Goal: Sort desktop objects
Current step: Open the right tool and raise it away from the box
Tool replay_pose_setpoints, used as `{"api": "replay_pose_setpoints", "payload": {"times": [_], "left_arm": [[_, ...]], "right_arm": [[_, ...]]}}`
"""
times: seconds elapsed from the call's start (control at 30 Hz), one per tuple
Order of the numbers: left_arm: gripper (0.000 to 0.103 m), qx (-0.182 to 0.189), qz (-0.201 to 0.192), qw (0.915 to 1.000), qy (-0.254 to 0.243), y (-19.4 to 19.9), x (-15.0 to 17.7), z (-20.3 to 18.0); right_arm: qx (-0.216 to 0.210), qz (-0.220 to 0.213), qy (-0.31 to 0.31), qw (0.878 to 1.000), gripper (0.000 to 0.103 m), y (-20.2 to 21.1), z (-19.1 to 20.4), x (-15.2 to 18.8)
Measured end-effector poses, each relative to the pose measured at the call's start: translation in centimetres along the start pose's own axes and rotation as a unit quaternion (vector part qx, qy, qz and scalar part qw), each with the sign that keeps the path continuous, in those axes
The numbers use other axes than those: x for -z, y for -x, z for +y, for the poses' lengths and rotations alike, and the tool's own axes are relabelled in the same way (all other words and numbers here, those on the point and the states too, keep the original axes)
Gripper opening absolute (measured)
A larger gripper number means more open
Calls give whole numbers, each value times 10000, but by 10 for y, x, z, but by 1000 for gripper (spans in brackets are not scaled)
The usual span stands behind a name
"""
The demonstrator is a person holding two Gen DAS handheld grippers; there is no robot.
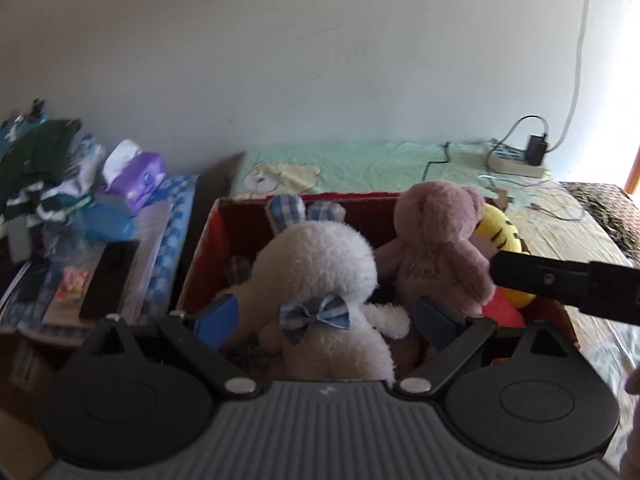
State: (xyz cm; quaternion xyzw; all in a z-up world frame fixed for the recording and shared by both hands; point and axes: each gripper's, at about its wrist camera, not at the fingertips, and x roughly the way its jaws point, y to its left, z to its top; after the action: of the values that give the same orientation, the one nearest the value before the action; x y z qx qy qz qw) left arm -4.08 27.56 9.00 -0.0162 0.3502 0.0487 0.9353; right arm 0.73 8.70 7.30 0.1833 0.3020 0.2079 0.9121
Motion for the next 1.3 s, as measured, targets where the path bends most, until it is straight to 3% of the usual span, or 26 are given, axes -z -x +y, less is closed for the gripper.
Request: {"api": "replay_pose_setpoints", "payload": {"times": [0.17, 0.37, 0.6, 0.73, 0.9, 1.3], "left_arm": [[102, -167, 553, 9980, 243, -7, -3, -25], [102, -321, 501, 9981, 135, 4, 1, -69], [103, -226, 887, 9958, 97, 0, 10, -119], [103, -42, 1179, 9930, 107, -7, 17, -143], [103, -85, 1359, 9905, -172, -14, 29, -177], [102, -200, 1484, 9881, -346, -8, 40, -206]], "right_arm": [[151, 35, 67, 9999, 61, 23, -22, -5], [511, 94, 247, 9983, 65, 45, -48, -7], [1241, 291, 370, 9912, 70, 62, -79, -2], [1663, 383, 164, 9852, 71, 74, -106, 1], [2117, 474, -26, 9762, 74, 85, -131, 7], [2260, 487, -128, 9728, 82, 97, -145, 19]]}}
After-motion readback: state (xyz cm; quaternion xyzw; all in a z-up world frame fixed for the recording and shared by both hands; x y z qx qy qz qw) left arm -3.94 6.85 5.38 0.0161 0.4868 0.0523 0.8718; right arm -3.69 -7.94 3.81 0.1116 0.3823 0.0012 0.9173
